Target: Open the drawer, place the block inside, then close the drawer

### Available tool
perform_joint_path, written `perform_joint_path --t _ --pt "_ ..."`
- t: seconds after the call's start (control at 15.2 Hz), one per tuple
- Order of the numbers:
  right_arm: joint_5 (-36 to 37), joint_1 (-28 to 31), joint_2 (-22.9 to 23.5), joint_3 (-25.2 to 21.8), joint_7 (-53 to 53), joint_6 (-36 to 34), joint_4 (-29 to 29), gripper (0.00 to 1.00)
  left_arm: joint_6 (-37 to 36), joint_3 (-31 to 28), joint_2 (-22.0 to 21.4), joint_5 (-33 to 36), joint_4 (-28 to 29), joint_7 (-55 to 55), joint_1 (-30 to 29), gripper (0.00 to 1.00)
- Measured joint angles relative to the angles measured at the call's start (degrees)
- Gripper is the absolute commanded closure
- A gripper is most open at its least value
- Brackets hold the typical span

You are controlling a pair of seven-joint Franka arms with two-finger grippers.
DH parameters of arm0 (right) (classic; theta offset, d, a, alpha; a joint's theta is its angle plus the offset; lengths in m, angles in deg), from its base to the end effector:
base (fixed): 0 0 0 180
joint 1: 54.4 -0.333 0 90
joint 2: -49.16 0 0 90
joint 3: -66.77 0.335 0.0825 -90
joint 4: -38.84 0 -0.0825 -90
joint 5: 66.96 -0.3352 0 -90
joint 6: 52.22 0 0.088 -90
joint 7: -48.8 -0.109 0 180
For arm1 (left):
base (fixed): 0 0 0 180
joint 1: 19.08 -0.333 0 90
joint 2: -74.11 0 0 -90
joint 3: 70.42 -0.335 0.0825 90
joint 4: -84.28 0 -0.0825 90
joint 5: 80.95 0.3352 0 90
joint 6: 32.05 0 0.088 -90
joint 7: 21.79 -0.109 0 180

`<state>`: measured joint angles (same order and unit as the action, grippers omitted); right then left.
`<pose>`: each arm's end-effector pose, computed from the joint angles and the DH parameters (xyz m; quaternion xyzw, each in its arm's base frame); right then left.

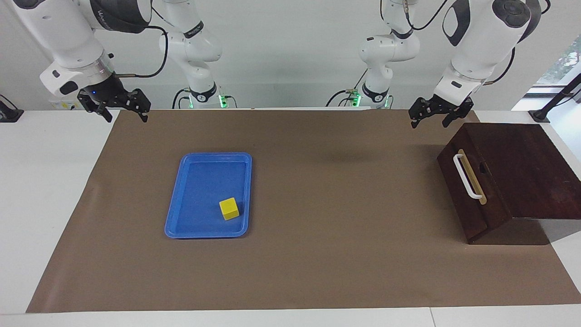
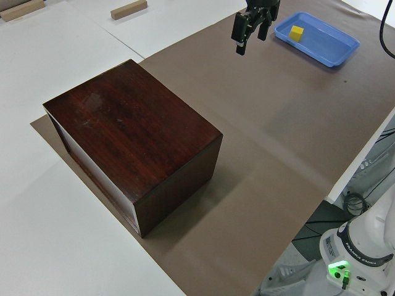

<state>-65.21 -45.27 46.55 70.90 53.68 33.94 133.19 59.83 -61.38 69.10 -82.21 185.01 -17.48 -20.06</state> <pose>0.4797 -0.0445 0.6267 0.9987 -0.0014 -0.0500 0.0126 0.4700 -0.0724 0.6074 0.9989 -0.0314 -0.0343 0.0004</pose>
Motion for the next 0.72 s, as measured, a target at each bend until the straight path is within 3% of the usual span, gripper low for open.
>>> perform_joint_path --t 0.72 --pt "0.0 0.0 0.0 0.0 -0.4 0.0 0.0 0.0 0.0 -1.0 0.0 0.0 0.0 0.2 -0.1 0.0"
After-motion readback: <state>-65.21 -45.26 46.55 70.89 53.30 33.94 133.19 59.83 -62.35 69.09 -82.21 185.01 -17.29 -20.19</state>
